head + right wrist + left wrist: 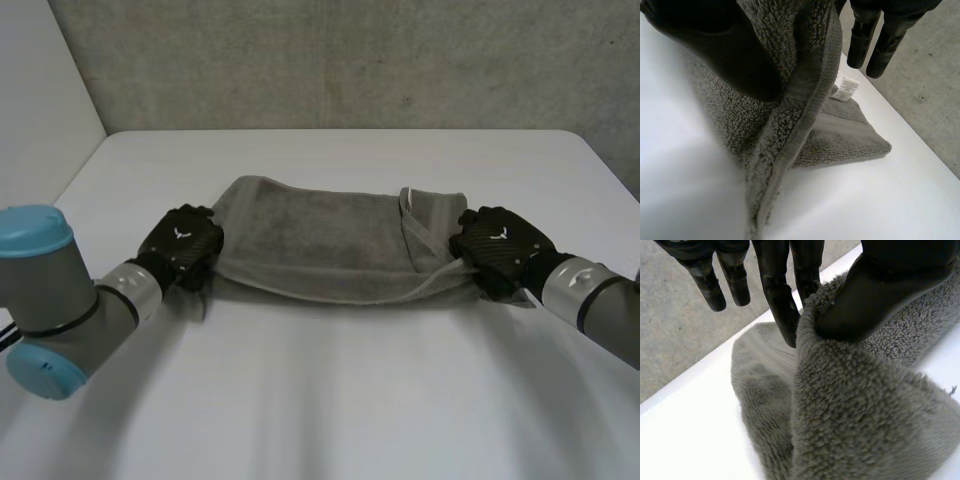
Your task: Fold the towel.
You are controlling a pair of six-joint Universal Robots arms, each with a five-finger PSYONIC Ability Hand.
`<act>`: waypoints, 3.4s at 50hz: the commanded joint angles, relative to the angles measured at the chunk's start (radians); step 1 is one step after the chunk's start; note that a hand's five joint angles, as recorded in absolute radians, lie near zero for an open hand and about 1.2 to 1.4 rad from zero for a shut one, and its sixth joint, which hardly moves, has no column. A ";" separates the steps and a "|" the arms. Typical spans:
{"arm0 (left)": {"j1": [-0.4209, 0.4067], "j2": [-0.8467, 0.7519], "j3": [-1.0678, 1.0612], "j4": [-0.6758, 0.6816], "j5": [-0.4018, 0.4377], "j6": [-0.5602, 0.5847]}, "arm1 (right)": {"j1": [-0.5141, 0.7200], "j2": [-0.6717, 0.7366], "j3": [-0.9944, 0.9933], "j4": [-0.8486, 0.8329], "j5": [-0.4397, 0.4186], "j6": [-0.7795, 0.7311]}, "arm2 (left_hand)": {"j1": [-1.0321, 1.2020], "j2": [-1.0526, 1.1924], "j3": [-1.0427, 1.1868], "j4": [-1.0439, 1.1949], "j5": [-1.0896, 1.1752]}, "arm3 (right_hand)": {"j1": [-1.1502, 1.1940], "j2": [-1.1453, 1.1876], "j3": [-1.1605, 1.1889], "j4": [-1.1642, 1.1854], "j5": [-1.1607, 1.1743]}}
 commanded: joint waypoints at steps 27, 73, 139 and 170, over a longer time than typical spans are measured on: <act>-0.129 -0.037 0.016 0.005 -0.076 -0.005 | 0.056 0.091 -0.055 0.011 0.051 0.043 | -0.764 -0.752 -0.042 -0.056 -0.788 | 0.099 0.078 -0.050 -0.078 0.072; -0.095 0.268 -0.226 -0.099 -0.159 0.001 | -0.038 -0.079 0.112 0.065 0.043 0.015 | 0.090 0.102 -0.042 -0.056 0.066 | -0.391 -0.412 -0.050 -0.078 -0.419; 0.066 0.598 0.141 -0.443 -0.029 -0.125 | -0.214 -0.388 -0.382 0.349 -0.211 0.182 | 0.090 0.102 -0.042 -0.056 0.066 | 0.107 0.086 -0.050 -0.078 0.079; -0.029 0.359 0.578 0.097 -0.093 -0.149 | 0.068 -0.048 -0.916 0.014 0.180 0.147 | 0.090 0.102 -0.042 -0.056 0.066 | 0.107 0.086 -0.050 -0.078 0.079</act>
